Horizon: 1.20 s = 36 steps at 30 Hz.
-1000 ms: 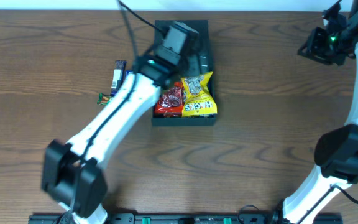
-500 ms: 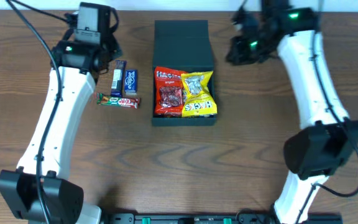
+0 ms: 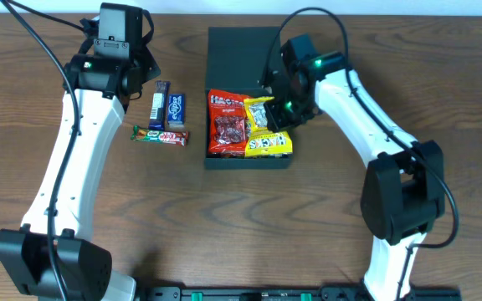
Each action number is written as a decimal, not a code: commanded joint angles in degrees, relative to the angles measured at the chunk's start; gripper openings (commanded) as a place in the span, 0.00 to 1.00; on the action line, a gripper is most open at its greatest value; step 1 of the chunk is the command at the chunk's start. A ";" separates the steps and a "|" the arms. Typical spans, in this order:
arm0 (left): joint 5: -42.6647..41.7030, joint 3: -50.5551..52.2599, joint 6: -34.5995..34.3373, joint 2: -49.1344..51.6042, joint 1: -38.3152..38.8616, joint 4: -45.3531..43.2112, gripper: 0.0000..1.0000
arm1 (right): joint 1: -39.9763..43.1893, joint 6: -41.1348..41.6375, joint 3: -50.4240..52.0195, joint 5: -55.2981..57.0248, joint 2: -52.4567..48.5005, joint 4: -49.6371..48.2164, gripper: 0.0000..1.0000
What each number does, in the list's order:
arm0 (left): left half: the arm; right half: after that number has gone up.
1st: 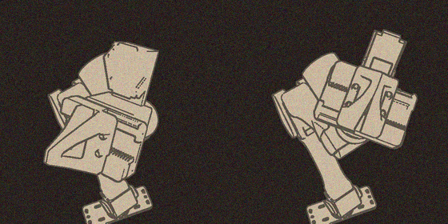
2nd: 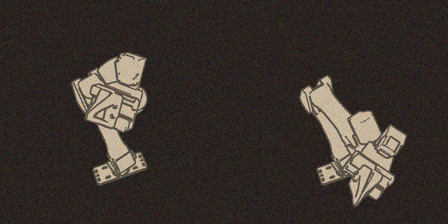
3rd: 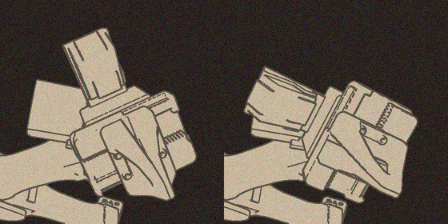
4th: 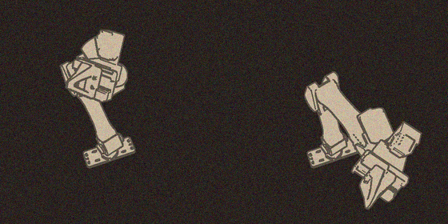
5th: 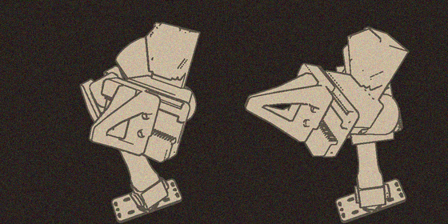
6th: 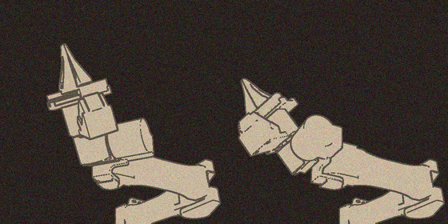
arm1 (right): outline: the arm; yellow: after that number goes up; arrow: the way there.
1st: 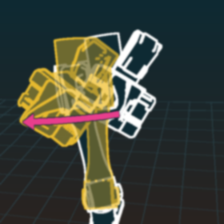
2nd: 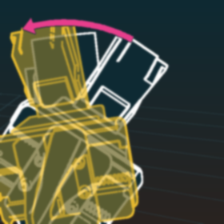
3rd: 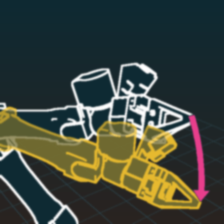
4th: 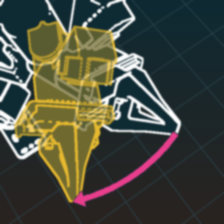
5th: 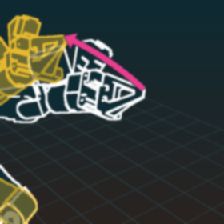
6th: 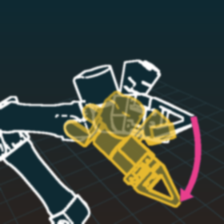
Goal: Pack container
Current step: 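Lift the left arm away and reach the right gripper into the box, then press the yellow bag down into the box with the right gripper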
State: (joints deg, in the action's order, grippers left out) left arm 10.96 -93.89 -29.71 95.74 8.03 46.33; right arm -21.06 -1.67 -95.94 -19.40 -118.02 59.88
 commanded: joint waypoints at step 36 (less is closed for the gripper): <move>1.07 -0.42 0.59 0.15 -0.20 0.35 0.09 | -0.79 4.85 1.29 11.45 -3.45 -8.24 0.02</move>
State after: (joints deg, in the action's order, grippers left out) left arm 10.96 -93.89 -29.71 95.74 8.03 46.46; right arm -21.71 1.93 -94.35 -8.51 -119.20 51.46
